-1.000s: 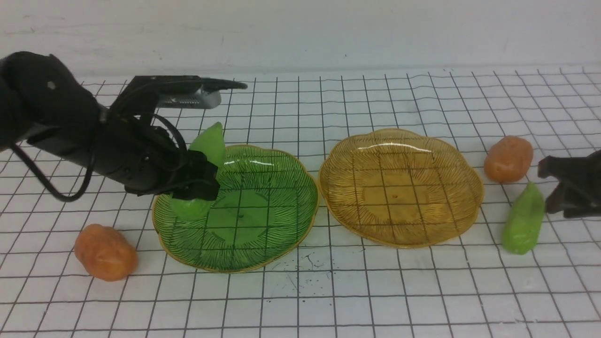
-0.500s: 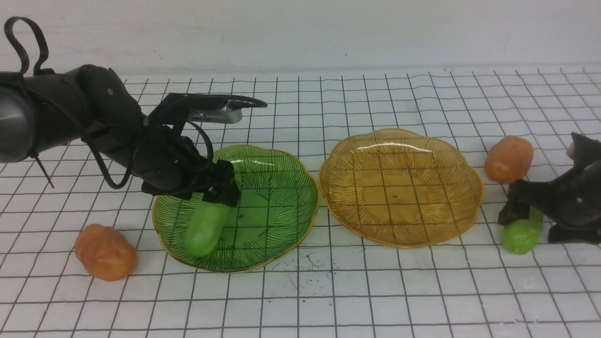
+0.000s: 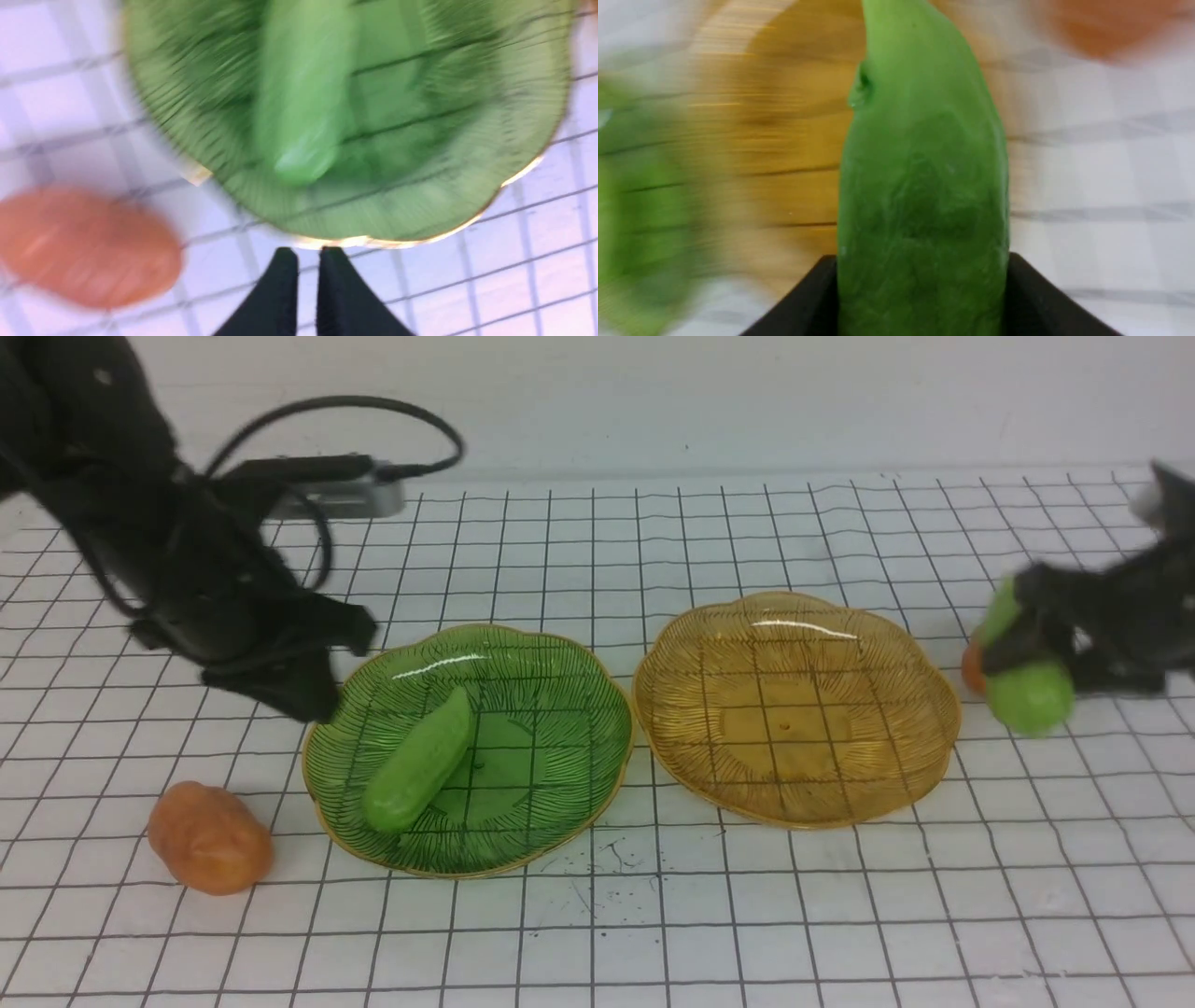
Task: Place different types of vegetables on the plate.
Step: 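Carry the green vegetable from the table to the plate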
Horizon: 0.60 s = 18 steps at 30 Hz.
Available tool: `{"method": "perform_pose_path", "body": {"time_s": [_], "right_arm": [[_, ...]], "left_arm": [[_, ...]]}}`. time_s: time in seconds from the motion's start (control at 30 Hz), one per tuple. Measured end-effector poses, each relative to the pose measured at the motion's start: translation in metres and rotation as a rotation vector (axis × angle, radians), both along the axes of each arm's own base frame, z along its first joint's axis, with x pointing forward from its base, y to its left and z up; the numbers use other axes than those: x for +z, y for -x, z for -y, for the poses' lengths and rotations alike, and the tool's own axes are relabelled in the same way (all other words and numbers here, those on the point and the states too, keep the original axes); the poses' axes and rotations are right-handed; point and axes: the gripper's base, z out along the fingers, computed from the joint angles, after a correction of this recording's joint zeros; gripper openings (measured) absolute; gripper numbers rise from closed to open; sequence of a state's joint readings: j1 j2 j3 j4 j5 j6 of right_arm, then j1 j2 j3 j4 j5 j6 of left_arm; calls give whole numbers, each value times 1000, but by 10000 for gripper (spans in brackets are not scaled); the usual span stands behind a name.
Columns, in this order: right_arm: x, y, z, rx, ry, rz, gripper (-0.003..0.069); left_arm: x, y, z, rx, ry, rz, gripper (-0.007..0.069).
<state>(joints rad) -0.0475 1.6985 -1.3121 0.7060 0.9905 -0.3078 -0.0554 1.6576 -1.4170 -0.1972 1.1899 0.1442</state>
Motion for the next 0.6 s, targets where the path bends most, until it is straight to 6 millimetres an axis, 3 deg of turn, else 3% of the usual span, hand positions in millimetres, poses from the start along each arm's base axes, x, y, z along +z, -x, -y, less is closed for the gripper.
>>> {"method": "perform_pose_path", "body": {"time_s": [0.07,0.1,0.2,0.27,0.3,0.33,0.4,0.5,0.53,0.6], "right_arm": [[14,0,-35,119,-43,67,376],[16,-1,-39,131,-48,74,376],[22,5,-100,286,-77,131,376],[21,7,-125,325,-83,157,376],[17,7,-150,358,-83,181,376],[17,5,-151,355,-83,184,376],[5,-1,-190,393,-96,182,376],[-7,-7,-214,415,-107,162,376],[-17,-13,-231,435,-110,149,376],[-23,-18,-238,444,-109,140,376]], "left_arm": [[4,10,-20,64,-7,3,1],[2,11,-20,64,-7,-1,-1],[1,31,-47,159,-9,2,-8],[0,39,-57,206,-4,13,-8],[-3,48,-66,253,6,17,-8],[-3,49,-68,263,8,19,-8],[-11,62,-73,308,35,-4,-8],[-17,67,-73,320,50,-22,-8],[-20,68,-72,325,61,-31,-8],[-21,69,-72,327,65,-32,-8]]}}
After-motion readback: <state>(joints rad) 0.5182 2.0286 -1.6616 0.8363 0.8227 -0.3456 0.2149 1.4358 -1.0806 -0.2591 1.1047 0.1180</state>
